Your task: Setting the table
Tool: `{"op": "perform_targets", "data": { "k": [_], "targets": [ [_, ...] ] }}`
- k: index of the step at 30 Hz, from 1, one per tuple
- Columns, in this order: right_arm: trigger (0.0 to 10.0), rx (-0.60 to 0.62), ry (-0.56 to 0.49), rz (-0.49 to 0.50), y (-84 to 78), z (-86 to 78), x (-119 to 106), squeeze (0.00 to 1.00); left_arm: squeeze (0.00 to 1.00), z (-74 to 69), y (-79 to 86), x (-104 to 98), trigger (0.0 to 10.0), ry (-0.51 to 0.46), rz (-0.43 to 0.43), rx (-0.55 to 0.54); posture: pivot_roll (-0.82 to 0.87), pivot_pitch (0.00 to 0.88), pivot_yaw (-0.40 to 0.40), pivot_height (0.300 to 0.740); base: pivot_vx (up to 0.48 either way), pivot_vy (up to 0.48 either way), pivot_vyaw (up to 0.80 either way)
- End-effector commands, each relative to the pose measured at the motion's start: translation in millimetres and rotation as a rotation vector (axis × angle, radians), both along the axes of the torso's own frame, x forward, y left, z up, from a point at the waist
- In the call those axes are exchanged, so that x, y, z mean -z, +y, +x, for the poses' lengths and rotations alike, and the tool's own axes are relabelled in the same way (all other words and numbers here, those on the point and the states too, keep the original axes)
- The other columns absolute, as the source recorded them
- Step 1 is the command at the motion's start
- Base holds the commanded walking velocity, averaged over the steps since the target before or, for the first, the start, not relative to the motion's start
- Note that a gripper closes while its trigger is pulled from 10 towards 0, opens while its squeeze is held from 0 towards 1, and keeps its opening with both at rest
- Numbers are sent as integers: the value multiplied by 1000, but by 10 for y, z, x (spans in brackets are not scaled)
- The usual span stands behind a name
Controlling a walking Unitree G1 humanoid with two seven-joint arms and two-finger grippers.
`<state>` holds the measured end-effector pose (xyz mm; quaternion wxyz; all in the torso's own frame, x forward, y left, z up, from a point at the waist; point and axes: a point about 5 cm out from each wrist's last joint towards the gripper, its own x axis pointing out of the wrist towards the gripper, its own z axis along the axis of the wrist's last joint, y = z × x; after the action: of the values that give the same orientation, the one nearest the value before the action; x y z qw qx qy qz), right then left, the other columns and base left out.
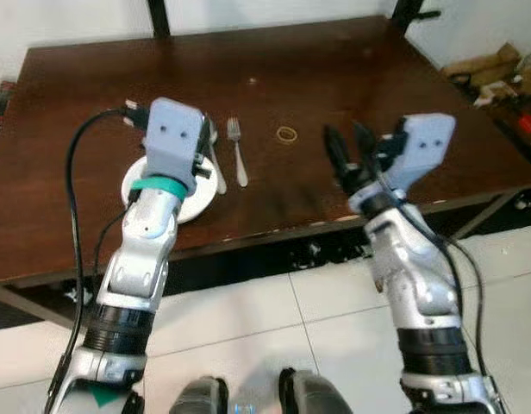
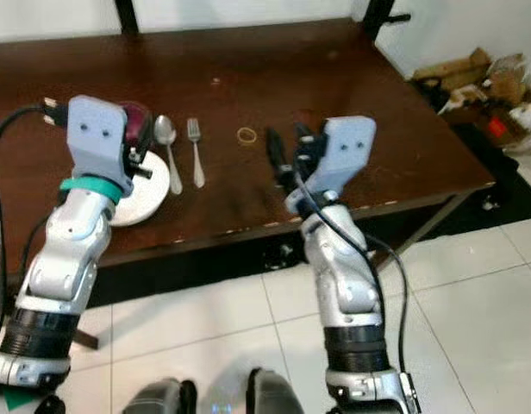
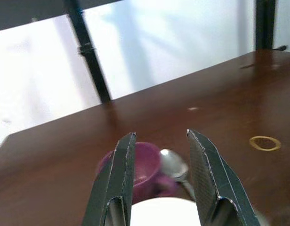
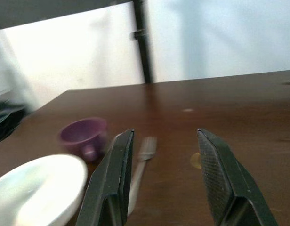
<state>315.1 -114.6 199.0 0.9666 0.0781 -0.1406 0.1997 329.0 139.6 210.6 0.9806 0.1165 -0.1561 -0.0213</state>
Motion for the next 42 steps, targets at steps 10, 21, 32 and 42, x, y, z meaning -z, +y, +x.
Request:
{"op": "perform_targets", "data": {
  "k": [10,21,32,42],
  "targets": [
    [10000,24,39,-27,-52,55,81,0,0,151,384,21,10000,217,-1,-83,48,30,25,740,0,0,0],
    [10000,60,34,-24,-132,96,67,0,0,271,1028,114,10000,520,-144,-108,68,42,41,740,0,0,0],
    [10000,70,32,-19,-155,115,68,0,122,181,1077,240,10000,677,-395,30,78,57,41,740,0,0,0],
    [10000,63,38,-21,-144,110,87,0,0,131,1027,410,10000,787,-513,91,76,60,39,740,0,0,0]
  ]
}}
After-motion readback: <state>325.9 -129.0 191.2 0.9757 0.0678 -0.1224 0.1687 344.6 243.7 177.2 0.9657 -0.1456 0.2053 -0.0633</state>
